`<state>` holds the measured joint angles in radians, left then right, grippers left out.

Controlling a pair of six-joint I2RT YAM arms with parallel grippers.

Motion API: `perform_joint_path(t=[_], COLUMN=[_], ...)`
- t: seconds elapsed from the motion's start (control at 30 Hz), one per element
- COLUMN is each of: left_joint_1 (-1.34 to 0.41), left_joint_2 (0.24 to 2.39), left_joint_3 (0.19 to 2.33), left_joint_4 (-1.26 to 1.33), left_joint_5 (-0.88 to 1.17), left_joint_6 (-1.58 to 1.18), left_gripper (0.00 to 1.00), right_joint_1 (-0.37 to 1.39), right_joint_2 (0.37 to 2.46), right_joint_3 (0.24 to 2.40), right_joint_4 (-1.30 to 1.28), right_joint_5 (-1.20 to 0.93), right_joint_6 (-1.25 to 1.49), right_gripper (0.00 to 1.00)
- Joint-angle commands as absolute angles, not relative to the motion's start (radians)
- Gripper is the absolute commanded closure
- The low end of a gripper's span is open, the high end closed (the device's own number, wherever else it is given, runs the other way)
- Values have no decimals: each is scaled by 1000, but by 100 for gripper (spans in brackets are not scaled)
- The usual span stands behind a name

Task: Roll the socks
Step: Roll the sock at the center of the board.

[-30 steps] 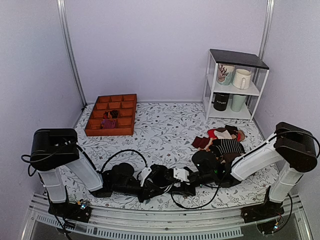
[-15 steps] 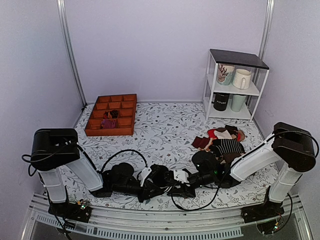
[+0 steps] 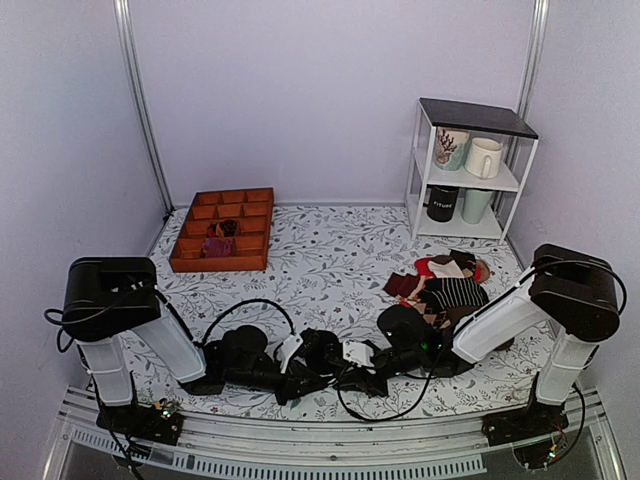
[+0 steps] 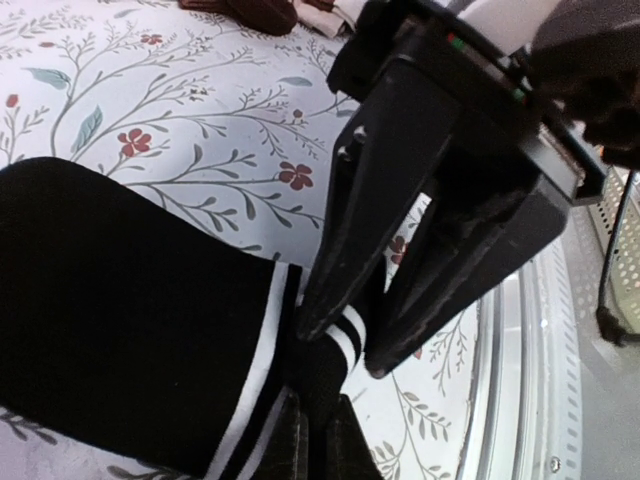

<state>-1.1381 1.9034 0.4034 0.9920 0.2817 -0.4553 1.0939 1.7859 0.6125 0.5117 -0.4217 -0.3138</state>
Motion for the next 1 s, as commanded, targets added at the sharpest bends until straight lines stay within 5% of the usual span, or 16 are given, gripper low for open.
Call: perform_joint_path(t=[0.0, 0.27, 0.7, 0.73, 0.8, 0.97], left_joint_1=[-1141, -1136, -1208, -1224, -1277, -1311], left_joint_2=[2025, 1981, 1394, 1353, 1279, 1233], left_joint_3=[374, 357, 181, 167, 133, 106], left_joint_4=[666, 699, 563, 561, 586, 713], left_joint_5=[321, 287, -245, -291, -384, -418], left_joint_6=[-473, -460, -391, -382, -348, -167], left_gripper=[100, 89, 43, 36, 3, 0], right_joint_1=[1101, 1100, 1038, 1026, 1009, 967], right_joint_2=[1850, 1922, 1988, 1992, 2010, 2061], right_joint_3=[633, 691, 811, 823, 853, 896], right_joint_4=[410, 288, 16, -6, -62, -120], right_joint_5=[-378, -361, -590, -612, -645, -718], right_joint_6=[-256, -156, 63, 78, 98, 182], right_gripper=[78, 88, 91, 91, 90, 90])
